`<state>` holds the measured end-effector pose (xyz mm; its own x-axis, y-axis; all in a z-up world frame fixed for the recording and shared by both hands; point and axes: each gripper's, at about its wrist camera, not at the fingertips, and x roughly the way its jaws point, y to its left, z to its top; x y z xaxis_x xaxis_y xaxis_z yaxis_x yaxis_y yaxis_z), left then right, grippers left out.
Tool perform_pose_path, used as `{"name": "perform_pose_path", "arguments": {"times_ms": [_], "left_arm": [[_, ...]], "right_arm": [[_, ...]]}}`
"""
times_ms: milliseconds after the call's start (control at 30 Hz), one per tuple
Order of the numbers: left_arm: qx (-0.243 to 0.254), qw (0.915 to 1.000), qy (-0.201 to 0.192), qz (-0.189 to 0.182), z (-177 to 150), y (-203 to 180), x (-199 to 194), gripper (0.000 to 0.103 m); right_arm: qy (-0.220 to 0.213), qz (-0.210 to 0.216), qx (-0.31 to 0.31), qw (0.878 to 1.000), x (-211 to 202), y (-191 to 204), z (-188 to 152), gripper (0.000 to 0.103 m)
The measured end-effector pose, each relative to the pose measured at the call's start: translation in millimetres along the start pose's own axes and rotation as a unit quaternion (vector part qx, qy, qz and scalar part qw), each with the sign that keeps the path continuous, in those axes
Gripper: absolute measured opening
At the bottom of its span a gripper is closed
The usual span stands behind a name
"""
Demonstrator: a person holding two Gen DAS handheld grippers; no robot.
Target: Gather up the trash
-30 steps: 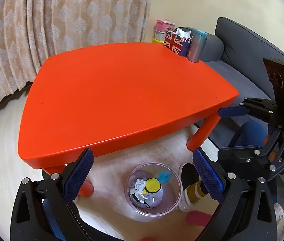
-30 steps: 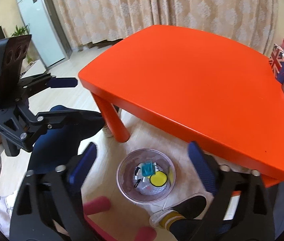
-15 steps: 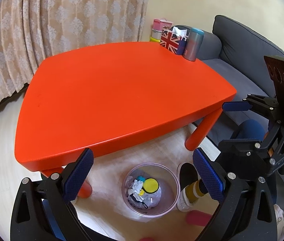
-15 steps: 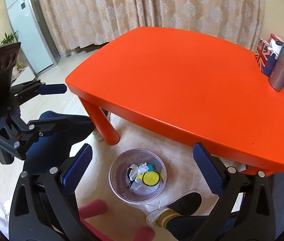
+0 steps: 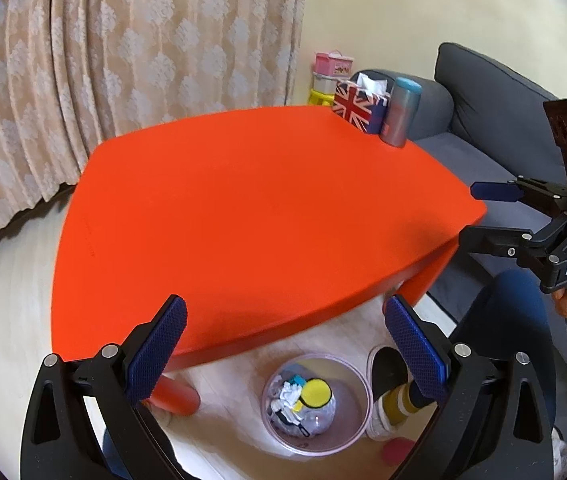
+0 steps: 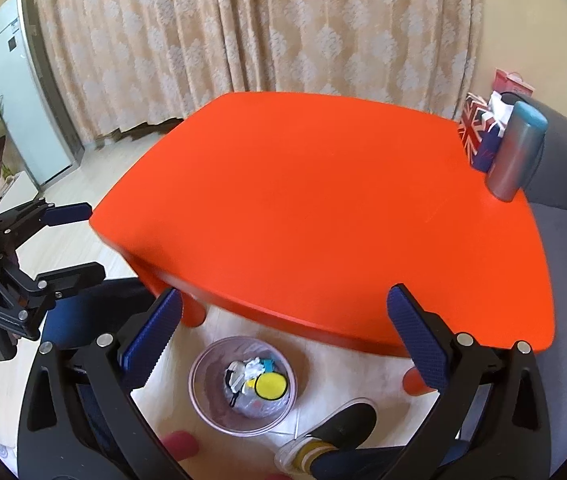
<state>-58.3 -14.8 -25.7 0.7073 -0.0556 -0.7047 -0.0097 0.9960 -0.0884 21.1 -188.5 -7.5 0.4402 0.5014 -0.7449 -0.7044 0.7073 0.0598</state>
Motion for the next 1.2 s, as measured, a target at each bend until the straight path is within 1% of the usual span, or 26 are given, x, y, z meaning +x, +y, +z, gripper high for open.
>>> {"name": "perform_pose_path", "arguments": {"times_ms": [133,233,467,600,633,867,1000,1200], "left_arm": [[-0.002,0.9999,-0.011,0.007,14.6,4.6,-3.1,0.095],[-0.003,0.9996,-0.016,0.024,25.2,5.9,-2.8,0.096],[-0.009,0.9992,-0.027,0.030,43.8,12.2,-3.4,0.096],[-0.010,0.9990,-0.037,0.025,54.6,13.3,-6.1,0.097],[-0.011,0.9987,-0.041,0.029,57.4,13.6,-6.5,0.097],[-0.019,0.9978,-0.039,0.050,67.1,14.8,-2.7,0.097],[-0.019,0.9966,-0.039,0.071,72.1,14.1,-1.4,0.097],[-0.027,0.9965,-0.040,0.068,74.5,17.7,-4.6,0.097]], "right_arm": [[-0.009,-0.009,0.005,1.000,-3.3,-8.7,12.9,0.100],[-0.014,-0.016,0.014,1.000,-4.9,-14.0,19.2,0.100],[-0.034,-0.034,0.025,0.999,-11.8,-26.0,35.8,0.100],[-0.047,-0.037,0.027,0.998,-17.5,-29.3,44.1,0.100],[-0.050,-0.038,0.028,0.998,-18.6,-29.8,46.2,0.100],[-0.057,-0.040,0.020,0.997,-21.6,-28.2,55.0,0.100],[-0.057,-0.040,0.019,0.997,-20.5,-28.1,56.6,0.100],[-0.057,-0.040,0.017,0.997,-20.1,-28.1,57.5,0.100]]}}
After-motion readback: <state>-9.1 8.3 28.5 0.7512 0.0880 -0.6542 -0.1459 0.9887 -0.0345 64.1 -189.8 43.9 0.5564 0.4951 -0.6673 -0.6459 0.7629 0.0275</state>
